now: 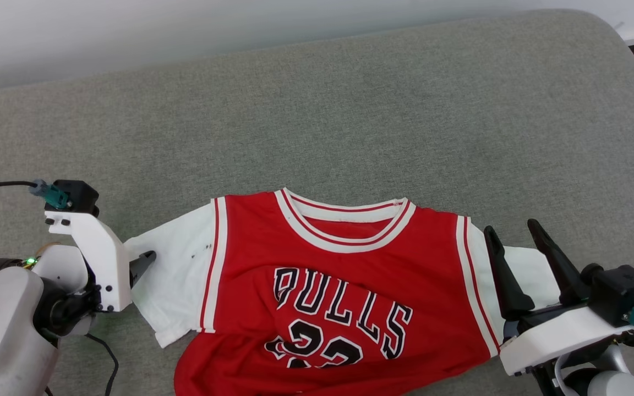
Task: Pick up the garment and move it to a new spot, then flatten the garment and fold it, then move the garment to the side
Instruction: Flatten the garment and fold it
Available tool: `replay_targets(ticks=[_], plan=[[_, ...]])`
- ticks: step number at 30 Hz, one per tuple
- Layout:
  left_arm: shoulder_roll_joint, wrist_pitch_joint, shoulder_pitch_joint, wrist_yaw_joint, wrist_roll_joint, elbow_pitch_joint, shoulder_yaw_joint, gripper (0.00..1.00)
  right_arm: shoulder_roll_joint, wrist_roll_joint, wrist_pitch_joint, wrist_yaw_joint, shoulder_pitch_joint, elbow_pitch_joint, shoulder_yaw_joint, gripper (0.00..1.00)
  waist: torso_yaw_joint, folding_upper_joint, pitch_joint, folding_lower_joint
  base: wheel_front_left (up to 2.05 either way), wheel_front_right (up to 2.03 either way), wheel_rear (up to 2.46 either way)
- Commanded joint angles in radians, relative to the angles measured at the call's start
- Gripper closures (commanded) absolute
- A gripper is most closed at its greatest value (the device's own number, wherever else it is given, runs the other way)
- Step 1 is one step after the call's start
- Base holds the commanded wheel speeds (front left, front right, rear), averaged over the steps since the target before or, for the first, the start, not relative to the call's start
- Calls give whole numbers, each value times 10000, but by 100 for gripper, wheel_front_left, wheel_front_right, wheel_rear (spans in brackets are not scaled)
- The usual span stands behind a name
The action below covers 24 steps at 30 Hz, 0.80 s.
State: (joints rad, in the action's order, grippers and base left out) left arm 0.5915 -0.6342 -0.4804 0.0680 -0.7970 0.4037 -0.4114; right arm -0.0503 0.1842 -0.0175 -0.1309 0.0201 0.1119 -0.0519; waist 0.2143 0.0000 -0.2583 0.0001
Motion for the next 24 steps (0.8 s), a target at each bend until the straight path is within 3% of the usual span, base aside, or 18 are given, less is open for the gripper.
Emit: replay_targets(ticks=[1, 2, 3, 4, 9, 13, 17, 24], plan=[[-314, -563, 423, 54, -231, 291, -374, 0, 3, 38, 85, 5, 166, -66, 54, 0, 63, 0, -88, -1, 0, 0, 0], [-475, -727, 514, 71, -361, 323, -444, 27, 1, 80, 118, 5, 214, -81, 112, 0, 72, 0, -103, -1, 0, 0, 0], [-617, -810, 574, 61, -419, 327, -502, 72, 1, 111, 130, 3, 262, -111, 151, 0, 80, 0, -123, -1, 0, 0, 0], [-742, -795, 622, 31, -463, 330, -537, 100, 3, 176, 147, 3, 297, -150, 177, 0, 82, 0, -135, -1, 0, 0, 0], [-874, -48, 784, -176, -251, 402, -455, 100, 1, 436, -153, 3, 380, -479, 406, 0, -16, 0, 20, -1, 0, 0, 0], [-853, 1129, 690, -453, 167, 196, -208, 100, 0, 750, -829, 3, 436, -1006, 975, 0, -270, 0, 269, -1, 0, 0, 0], [-879, 2159, 603, -788, 578, -266, -30, 100, -185, 1106, -2232, 3, 566, -1739, 1861, 0, -628, 0, 468, -1, 0, 0, 0], [-950, 2829, 579, -1079, 1031, -1486, -103, 100, -876, 1520, -5321, 5, 890, -2395, 2903, 0, -1239, 0, 436, -1, 0, 0, 0]])
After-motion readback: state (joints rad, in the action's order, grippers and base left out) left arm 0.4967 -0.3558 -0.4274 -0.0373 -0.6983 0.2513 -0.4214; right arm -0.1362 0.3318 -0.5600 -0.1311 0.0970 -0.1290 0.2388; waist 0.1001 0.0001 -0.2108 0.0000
